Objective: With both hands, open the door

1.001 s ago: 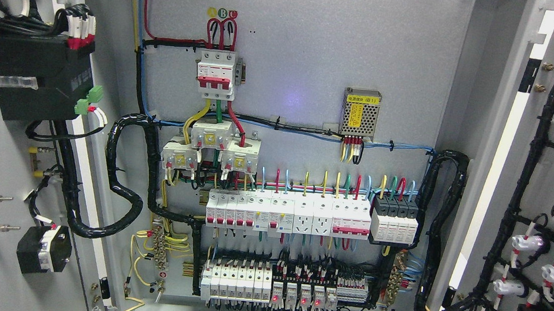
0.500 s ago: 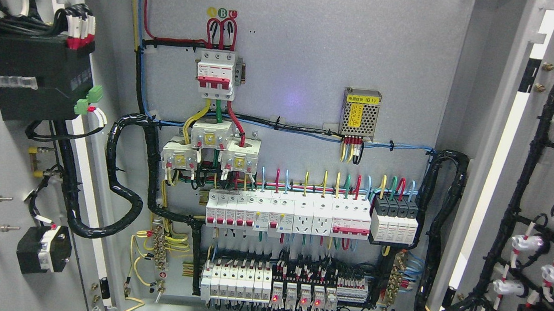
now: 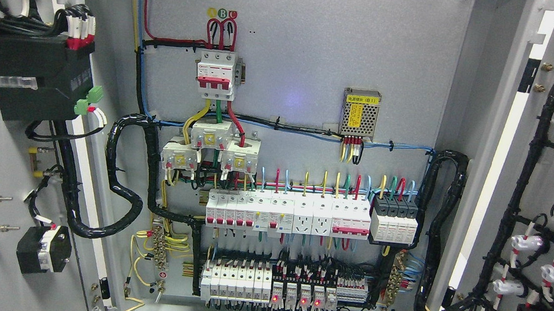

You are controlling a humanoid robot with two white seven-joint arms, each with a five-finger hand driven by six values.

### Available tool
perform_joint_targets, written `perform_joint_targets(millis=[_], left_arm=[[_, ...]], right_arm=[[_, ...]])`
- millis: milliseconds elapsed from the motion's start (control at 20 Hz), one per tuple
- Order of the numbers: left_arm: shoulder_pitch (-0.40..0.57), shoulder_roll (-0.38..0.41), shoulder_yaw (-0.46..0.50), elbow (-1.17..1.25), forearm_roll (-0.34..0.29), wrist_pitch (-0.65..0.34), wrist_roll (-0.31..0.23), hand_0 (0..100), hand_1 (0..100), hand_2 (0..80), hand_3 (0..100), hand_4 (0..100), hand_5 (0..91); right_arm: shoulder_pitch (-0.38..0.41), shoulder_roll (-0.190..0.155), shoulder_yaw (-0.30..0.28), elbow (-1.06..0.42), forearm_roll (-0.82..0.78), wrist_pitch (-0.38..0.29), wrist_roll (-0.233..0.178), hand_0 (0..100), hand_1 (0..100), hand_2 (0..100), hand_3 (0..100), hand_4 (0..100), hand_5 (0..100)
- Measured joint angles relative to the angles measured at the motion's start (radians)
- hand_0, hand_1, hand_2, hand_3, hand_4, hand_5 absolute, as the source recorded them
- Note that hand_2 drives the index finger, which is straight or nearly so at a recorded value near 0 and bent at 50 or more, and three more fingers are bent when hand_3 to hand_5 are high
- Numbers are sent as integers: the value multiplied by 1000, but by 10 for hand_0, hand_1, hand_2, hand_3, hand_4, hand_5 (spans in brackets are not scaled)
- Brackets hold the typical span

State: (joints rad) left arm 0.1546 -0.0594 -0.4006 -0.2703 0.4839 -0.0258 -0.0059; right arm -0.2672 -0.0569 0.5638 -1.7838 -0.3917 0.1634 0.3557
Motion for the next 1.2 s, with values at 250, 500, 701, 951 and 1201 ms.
perform_joint_targets(millis=[250, 500, 701, 951, 1201], left_arm=[[87, 28, -3, -194, -32, 6, -2, 0, 0, 0, 0, 0, 0], [191, 76, -5, -417, -76, 9, 0, 0, 0, 0, 0, 0, 0], [269, 127, -6, -605, -96, 9, 1, 0, 0, 0, 0, 0, 0], [359, 207, 5, -844, -106, -1, 2, 0, 0, 0, 0, 0, 0], [413, 280, 31, -1046, -110, -45, 5, 0, 0, 0, 0, 0, 0]], right_arm=[[90, -59, -40, -37, 1, -170, -46, 0, 0, 0, 0, 0, 0], [182, -113, -92, -70, 1, -254, -71, 0, 0, 0, 0, 0, 0], [254, -146, -142, -91, 1, -306, -75, 0, 0, 0, 0, 0, 0], [333, -180, -203, -118, 1, -382, -76, 0, 0, 0, 0, 0, 0], [414, -217, -268, -161, 1, -424, -79, 0, 0, 0, 0, 0, 0]])
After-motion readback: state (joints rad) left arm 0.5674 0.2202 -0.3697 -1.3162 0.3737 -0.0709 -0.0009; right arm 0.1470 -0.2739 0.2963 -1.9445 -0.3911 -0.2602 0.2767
